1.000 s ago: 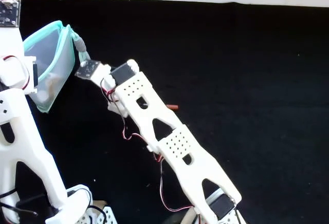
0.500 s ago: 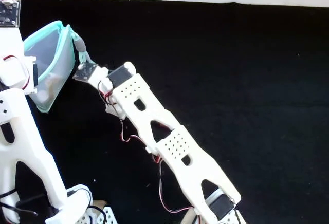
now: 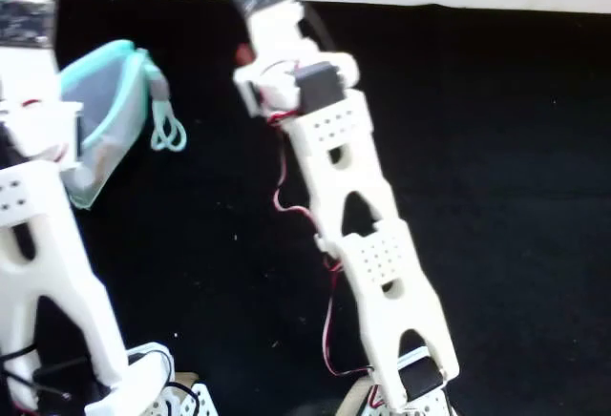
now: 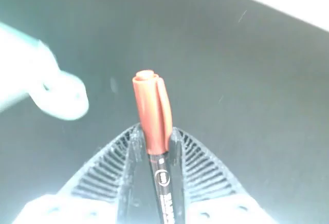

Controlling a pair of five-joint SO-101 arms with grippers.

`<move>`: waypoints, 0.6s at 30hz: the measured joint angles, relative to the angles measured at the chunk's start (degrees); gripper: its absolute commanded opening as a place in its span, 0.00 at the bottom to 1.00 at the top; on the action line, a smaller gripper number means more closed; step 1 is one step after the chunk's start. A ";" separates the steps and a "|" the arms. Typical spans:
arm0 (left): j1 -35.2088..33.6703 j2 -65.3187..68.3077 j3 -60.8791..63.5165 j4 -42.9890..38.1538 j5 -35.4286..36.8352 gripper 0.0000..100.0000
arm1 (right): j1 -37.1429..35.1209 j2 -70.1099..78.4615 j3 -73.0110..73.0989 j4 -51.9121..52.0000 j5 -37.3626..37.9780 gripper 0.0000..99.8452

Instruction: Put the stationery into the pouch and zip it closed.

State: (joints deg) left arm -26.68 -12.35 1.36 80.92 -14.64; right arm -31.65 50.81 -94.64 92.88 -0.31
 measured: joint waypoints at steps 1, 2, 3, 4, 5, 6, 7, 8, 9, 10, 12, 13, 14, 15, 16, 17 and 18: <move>1.58 0.18 0.00 0.00 -0.09 0.01 | 0.00 -2.55 0.00 -0.70 -2.20 0.01; 3.08 0.35 0.00 0.00 -0.18 0.01 | 0.00 -5.01 0.00 -1.41 -4.13 0.01; 4.22 0.53 0.00 0.00 -0.26 0.01 | -0.18 -7.30 0.00 -2.29 -5.89 0.01; 5.19 0.53 0.09 0.00 -0.26 0.01 | -0.35 -9.41 -0.09 -3.25 -7.74 0.01; 5.80 0.53 0.09 0.00 -0.26 0.01 | -0.44 -11.34 -0.26 -4.22 -9.41 0.01; 6.15 0.53 0.18 0.00 -0.26 0.01 | -0.70 -13.01 -0.35 -5.19 -10.99 0.01; 6.15 0.53 0.26 0.00 -0.26 0.01 | -1.23 -14.42 -0.44 -5.89 -12.66 0.01; 6.15 0.53 0.26 0.00 -0.26 0.01 | -2.02 -15.56 -0.53 -6.59 -14.24 0.01; 6.15 0.53 0.26 0.00 -0.26 0.01 | -2.90 -16.44 -0.53 -7.30 -15.74 0.01; 6.15 0.53 0.26 0.00 -0.26 0.01 | -4.04 -16.97 -0.53 -7.91 -17.14 0.01; 6.15 0.53 0.26 0.00 -0.26 0.01 | -6.51 -17.32 -0.53 -9.14 -19.34 0.01; 6.15 0.53 0.26 0.00 -0.26 0.01 | -7.65 -17.41 -0.53 -9.76 -20.22 0.01; 6.15 0.53 0.26 0.00 -0.26 0.01 | -8.88 -17.41 -0.53 -10.55 -20.84 0.01; 6.15 0.53 0.26 0.00 -0.26 0.01 | -9.93 -17.41 -0.53 -11.60 -21.63 0.01; 6.15 0.53 0.26 0.00 -0.26 0.01 | -10.81 -17.41 -0.53 -12.66 -22.15 0.01; 6.15 0.53 0.26 0.00 -0.26 0.01 | -11.52 -17.41 -0.53 -13.80 -22.59 0.01; 6.15 0.53 0.26 0.00 -0.26 0.01 | -12.13 -17.41 -0.53 -14.95 -23.12 0.01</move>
State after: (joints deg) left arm -20.53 -11.82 1.63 80.92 -14.90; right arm -43.78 33.41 -95.16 77.93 -23.43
